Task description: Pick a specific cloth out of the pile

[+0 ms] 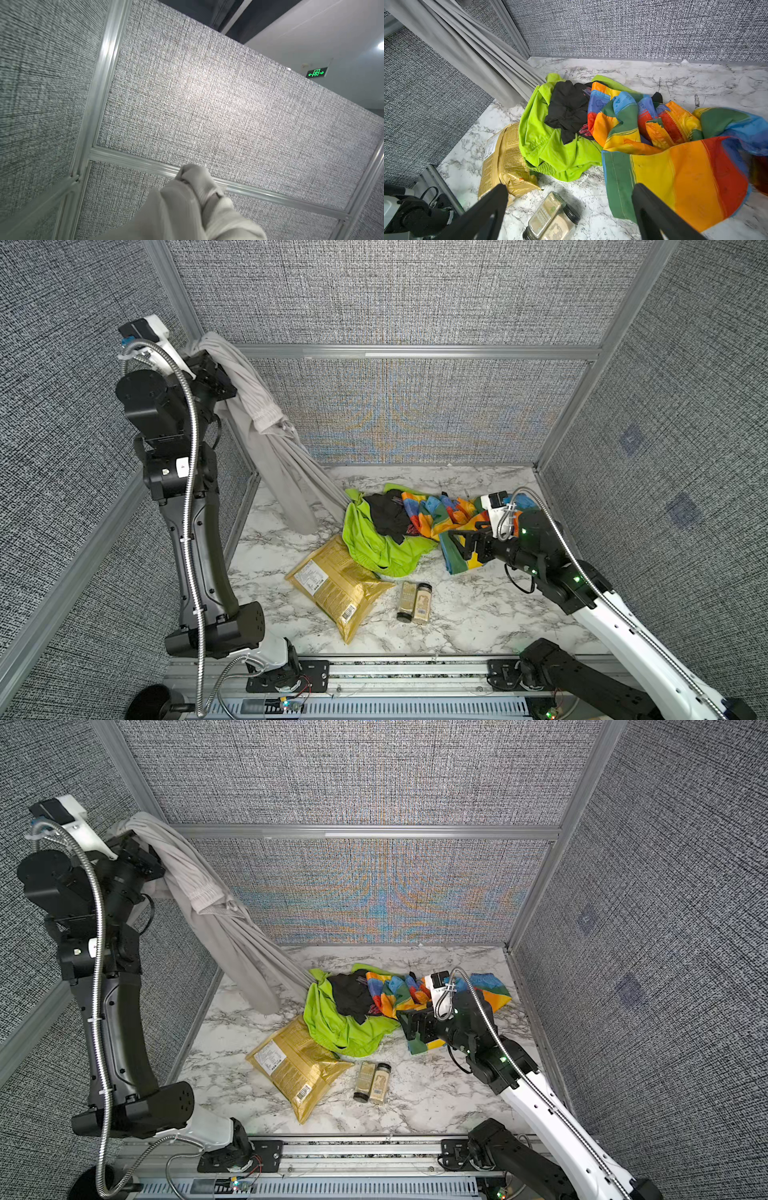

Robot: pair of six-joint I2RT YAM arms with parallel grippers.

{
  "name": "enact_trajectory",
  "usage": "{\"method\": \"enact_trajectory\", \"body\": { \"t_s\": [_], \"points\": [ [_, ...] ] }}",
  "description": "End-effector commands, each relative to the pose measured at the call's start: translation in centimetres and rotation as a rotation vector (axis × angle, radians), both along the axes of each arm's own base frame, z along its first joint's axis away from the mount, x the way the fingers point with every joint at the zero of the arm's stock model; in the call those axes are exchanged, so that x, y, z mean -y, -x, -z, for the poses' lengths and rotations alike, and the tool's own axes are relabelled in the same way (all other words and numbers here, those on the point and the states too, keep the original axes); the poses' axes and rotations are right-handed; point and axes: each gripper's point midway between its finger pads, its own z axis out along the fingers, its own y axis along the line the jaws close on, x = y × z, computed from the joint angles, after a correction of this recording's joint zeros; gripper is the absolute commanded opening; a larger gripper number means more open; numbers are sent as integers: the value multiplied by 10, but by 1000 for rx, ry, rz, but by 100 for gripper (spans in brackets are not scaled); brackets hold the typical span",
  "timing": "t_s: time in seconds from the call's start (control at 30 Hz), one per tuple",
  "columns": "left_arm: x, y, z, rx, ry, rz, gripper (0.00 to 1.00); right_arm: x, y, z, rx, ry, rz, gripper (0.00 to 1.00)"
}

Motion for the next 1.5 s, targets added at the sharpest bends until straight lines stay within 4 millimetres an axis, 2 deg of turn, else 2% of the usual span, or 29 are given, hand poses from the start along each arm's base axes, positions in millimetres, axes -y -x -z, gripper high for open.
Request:
{"method": "enact_trajectory", "body": {
  "t_s": [0.0,0.23,0.47,0.5,0.57,0.63,0.77,0.8,0.9,0.97,1.07,1.13,1.3,1.47],
  "points": [
    [-10,25,-40,170,-3,-72,0,1,-4,-2,12,-4,19,97],
    [-28,30,-54,225,10,-137,0,3,-4,0,10,2,25,97],
    [-36,50,-79,317,2,-182,0,-3,-7,14,-32,-14,28,94],
    [-36,49,-79,316,0,-178,0,-5,-9,13,-30,-24,31,94],
    [-35,40,-71,288,-1,-161,0,-12,-10,28,-58,-33,29,93],
    [-34,26,-54,247,6,-125,0,-25,-13,33,-59,-50,17,92],
    [-24,-14,-8,143,32,11,0,-63,-20,51,-95,-6,-28,90],
    [-20,-25,3,107,34,52,0,-73,-25,45,-92,4,-42,90],
    [-12,-48,33,15,29,135,0,-102,-36,50,-102,54,-77,89],
    [-7,-51,47,-13,9,156,0,-122,-44,53,-96,76,-101,89],
    [3,-43,70,-40,-38,158,0,-153,-53,60,-100,105,-144,89],
    [8,-39,93,-91,-66,160,0,-174,-57,65,-101,124,-173,89],
    [15,-25,175,-214,-82,149,1,-218,-69,93,-137,172,-216,82],
    [16,-21,252,-365,-78,142,2,-235,-85,137,-188,295,-183,82]
  ]
}}
